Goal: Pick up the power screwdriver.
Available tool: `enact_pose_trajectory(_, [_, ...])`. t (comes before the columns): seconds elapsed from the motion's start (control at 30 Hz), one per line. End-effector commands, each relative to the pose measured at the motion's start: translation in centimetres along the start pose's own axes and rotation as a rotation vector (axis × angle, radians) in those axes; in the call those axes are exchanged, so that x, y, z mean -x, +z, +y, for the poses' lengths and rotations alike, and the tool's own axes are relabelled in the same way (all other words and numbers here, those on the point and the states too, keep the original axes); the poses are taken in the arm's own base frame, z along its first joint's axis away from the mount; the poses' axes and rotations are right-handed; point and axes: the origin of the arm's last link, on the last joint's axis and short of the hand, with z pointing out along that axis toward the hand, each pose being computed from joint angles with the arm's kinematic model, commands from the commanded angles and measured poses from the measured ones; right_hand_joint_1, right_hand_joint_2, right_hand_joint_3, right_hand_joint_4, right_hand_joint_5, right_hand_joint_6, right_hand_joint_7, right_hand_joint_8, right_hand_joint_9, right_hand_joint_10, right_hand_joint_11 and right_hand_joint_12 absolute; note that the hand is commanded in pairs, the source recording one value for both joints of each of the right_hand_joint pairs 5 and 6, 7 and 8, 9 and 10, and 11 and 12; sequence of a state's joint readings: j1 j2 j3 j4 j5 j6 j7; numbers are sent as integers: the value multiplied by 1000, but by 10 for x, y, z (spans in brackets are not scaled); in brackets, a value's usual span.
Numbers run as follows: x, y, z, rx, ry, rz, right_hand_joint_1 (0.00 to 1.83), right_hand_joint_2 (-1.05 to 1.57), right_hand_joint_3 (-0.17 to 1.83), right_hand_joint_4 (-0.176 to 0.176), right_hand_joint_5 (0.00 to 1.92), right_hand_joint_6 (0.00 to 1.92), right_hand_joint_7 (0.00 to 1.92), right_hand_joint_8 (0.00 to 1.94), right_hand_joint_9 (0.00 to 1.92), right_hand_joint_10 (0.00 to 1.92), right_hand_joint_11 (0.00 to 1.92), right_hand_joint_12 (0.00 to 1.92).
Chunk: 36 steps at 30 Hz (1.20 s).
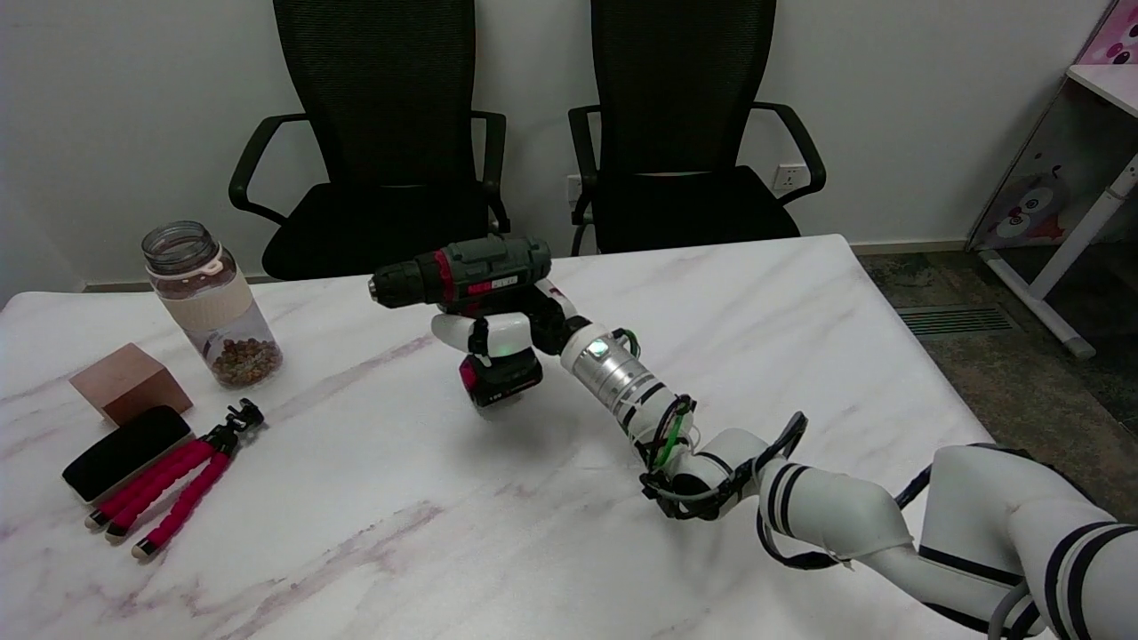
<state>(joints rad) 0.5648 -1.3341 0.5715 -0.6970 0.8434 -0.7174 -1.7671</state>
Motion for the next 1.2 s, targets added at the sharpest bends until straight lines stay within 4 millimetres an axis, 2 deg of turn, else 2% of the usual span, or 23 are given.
enact_pose_trajectory(0.03, [-32,19,-42,-48,-81,-33,1040,764,971,176,1920,1920,1920,1920,1920,1920,1913,1913])
enact_pose_trajectory(0.17, [-41,26,-59,-75,-98,-37,1040,910,936,176,1920,1920,1920,1920,1920,1920,1920,1920])
enact_pose_trajectory(0.33, [-55,30,-80,-120,-120,-33,1034,975,928,176,1920,1920,1920,1920,1920,1920,1920,1920])
enact_pose_trajectory(0.63, [-77,27,-111,-187,-140,-17,1022,1067,922,176,1920,1920,1920,1920,1920,1920,1920,1920])
enact_pose_trajectory(0.93, [-86,24,-121,-201,-135,-1,1013,1118,930,176,1920,1920,1920,1920,1920,1920,1920,1920])
enact_pose_trajectory(1.2, [-83,26,-120,-186,-133,-11,1009,1129,940,176,1920,1920,1920,1920,1920,1920,1920,1920])
